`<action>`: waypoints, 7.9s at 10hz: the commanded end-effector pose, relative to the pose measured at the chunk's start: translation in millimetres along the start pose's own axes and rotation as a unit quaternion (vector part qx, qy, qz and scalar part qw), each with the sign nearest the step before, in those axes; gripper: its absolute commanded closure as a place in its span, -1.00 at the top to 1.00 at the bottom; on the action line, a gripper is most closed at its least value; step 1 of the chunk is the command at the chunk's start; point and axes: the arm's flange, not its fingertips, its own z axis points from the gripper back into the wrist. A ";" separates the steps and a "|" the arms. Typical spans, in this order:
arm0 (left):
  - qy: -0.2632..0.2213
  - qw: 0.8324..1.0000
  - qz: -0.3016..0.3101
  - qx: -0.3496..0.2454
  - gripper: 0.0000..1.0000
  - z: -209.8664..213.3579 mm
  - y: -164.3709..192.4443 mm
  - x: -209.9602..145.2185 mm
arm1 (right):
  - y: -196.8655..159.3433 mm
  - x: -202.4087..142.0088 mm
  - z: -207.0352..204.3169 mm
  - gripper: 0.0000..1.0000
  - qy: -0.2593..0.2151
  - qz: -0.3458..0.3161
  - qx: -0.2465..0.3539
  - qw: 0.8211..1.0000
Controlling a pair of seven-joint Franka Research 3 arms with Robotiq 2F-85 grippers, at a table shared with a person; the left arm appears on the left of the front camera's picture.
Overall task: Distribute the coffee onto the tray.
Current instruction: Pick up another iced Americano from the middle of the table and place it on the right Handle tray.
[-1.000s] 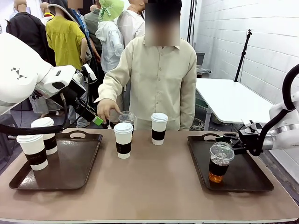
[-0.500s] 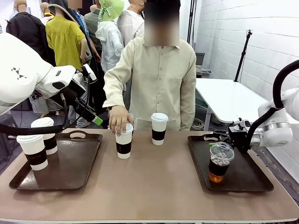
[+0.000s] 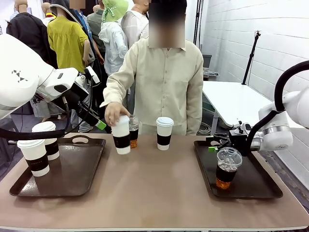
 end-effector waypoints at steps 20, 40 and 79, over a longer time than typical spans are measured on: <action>-0.003 1.000 -0.002 -0.003 1.00 -0.4 2.3 -1.1 | -79.6 21.0 -58.7 1.00 0.001 0.002 0.011 1.000; -0.003 1.000 -0.002 -0.003 1.00 -0.4 2.3 -1.1 | -79.6 21.0 -58.7 1.00 0.001 0.002 0.011 1.000; -0.003 1.000 -0.002 -0.003 1.00 -0.4 2.3 -1.1 | -97.2 34.4 -210.9 1.00 -0.021 -0.010 0.026 0.999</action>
